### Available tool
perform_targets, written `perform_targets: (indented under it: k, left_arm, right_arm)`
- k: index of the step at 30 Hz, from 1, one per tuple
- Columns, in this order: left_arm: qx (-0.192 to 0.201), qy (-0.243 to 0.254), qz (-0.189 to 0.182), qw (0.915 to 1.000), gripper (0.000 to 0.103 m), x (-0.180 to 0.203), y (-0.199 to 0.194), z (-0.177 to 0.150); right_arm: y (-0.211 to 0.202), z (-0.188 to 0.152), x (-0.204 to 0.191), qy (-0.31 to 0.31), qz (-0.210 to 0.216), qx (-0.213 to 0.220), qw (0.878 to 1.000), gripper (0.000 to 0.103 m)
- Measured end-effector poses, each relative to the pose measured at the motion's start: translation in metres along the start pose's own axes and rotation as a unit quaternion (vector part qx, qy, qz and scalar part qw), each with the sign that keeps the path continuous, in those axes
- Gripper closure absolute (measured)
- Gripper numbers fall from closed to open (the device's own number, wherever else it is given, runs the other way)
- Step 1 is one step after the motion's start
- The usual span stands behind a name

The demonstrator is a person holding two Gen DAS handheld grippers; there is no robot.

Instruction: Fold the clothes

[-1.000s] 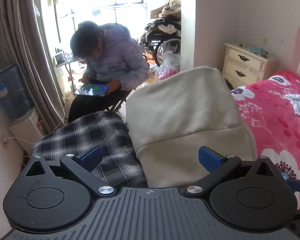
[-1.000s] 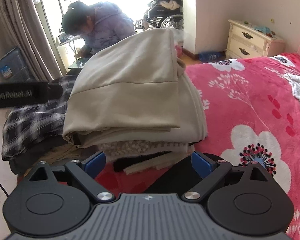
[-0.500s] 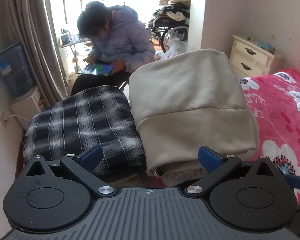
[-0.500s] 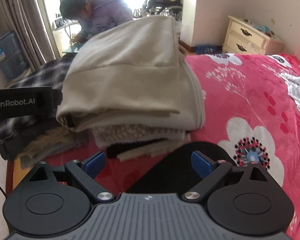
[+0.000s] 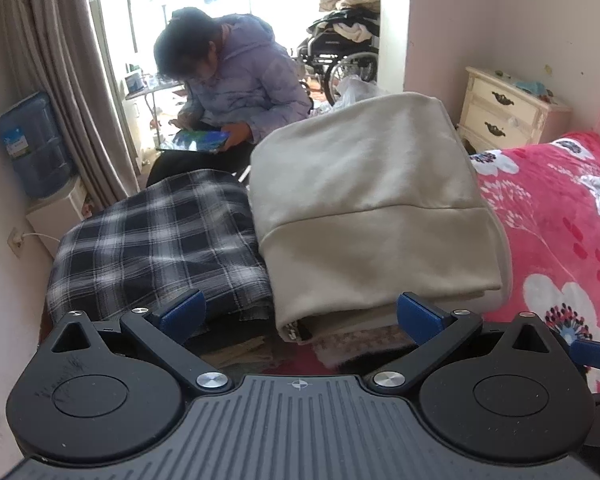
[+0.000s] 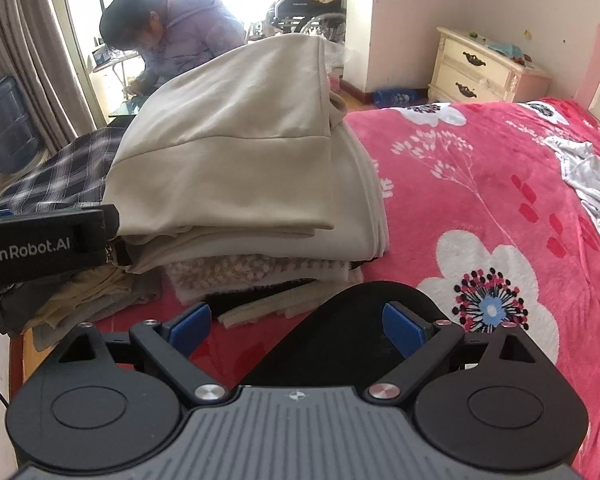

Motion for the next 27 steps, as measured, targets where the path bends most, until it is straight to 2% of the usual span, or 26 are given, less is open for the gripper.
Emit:
perform_targets:
  k: [27]
  left_arm:
    - [-0.015, -0.003, 0.013, 0.9998, 0.000, 0.000, 0.009, -0.002]
  right_arm:
    - [0.004, 0.011, -0.013, -0.006, -0.010, 0.005, 1.000, 0.007]
Point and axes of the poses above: each gripper's, at about its wrist camera, not at the fingertips, and y roughly the way its jaws point, x to its right, z to its top, the point moved 6 cm from there along y, roughly the way its jaws point, and after that the axes turned 9 degrees about -z, right-handed, at the moved point
